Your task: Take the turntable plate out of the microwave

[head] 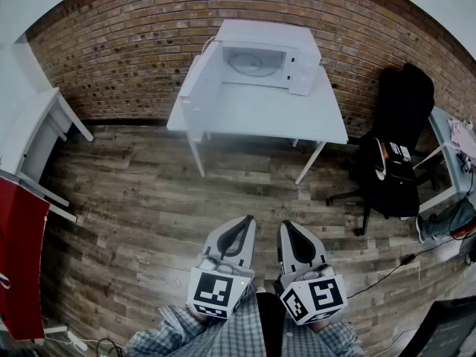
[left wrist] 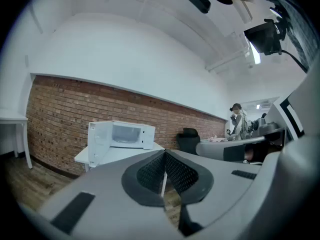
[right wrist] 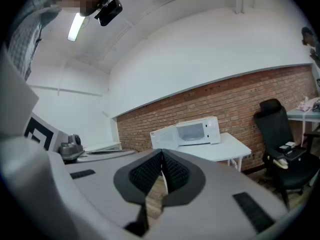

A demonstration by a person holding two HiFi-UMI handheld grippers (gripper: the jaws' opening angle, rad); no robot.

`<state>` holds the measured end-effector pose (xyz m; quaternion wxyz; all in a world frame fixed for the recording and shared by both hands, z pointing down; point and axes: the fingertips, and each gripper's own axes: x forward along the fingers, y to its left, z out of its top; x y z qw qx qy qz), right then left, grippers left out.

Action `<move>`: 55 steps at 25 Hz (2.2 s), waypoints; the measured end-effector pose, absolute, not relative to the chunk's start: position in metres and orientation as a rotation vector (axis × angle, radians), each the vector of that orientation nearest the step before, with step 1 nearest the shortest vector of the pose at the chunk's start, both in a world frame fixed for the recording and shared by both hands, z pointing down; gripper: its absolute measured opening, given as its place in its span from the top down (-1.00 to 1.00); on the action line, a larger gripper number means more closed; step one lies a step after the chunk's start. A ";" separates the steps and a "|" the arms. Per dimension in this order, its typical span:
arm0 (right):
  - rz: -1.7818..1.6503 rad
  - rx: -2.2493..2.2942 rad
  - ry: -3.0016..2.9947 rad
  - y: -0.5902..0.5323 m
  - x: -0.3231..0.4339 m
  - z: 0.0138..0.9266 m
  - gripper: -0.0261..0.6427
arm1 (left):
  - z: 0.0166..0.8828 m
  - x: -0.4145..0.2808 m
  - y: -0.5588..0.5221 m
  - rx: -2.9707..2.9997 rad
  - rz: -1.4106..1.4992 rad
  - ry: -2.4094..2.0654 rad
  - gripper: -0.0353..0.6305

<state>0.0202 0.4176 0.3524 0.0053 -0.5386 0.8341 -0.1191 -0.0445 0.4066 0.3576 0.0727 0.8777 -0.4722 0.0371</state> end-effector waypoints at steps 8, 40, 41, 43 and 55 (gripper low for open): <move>-0.400 -1.686 2.602 0.414 0.022 0.353 0.87 | 0.359 -0.040 0.405 2.654 0.126 -1.408 0.86; -0.415 -1.860 2.485 0.403 -0.026 0.365 0.87 | 0.368 -0.135 0.379 2.623 0.093 -1.445 0.86; -0.420 -1.867 2.483 0.403 -0.026 0.366 0.87 | 0.369 -0.136 0.378 2.617 0.097 -1.439 0.86; -0.426 -1.878 2.479 0.401 -0.025 0.367 0.87 | 0.373 -0.135 0.376 2.616 0.125 -1.422 0.86; -0.467 -1.867 2.475 0.322 0.019 0.387 0.87 | 0.392 -0.086 0.303 2.589 0.115 -1.376 0.86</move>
